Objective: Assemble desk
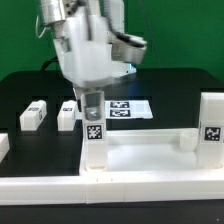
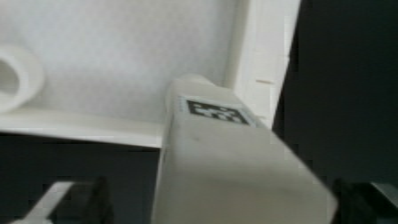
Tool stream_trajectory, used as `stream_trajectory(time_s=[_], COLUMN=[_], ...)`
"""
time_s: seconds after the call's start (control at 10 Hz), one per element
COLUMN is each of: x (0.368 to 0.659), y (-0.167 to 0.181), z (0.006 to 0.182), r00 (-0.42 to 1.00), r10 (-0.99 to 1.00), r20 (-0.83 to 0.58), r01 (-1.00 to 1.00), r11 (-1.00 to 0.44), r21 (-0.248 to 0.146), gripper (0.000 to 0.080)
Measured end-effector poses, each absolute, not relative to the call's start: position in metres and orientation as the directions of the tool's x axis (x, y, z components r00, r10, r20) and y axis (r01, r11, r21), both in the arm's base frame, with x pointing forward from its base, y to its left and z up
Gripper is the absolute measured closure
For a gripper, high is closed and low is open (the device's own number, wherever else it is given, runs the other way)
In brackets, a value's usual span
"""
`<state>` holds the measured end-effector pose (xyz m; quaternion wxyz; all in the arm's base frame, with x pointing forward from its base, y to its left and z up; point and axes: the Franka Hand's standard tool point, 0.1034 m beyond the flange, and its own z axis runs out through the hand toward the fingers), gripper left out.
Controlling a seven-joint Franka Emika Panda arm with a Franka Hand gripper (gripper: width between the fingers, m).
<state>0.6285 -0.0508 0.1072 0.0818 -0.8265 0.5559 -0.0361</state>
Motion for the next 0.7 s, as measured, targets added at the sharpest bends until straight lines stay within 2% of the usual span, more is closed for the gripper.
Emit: stream_trajectory(time_s=[0.1, 0.2, 0.5, 0.7], x=[0.6289, 0.6292, 0.6281, 0.6272], y=[-0.0401, -0.0354, -0.0373, -0.0403], z=[0.1083, 0.1085, 0.1071, 0.1065], r00=[0.465, 0.475, 0.688, 0.932], r10=[-0.885, -0.88, -0.725, -0.352], r20=[-0.029, -0.011, 0.034, 0.091], r01=[-0.876, -0.868, -0.711, -0.343], r11=[-0.455, -0.466, -0.683, -0.934], r21=[-0.159, -0.172, -0.165, -0.099], gripper=[0.0162, 0.0153, 0.015, 0.015])
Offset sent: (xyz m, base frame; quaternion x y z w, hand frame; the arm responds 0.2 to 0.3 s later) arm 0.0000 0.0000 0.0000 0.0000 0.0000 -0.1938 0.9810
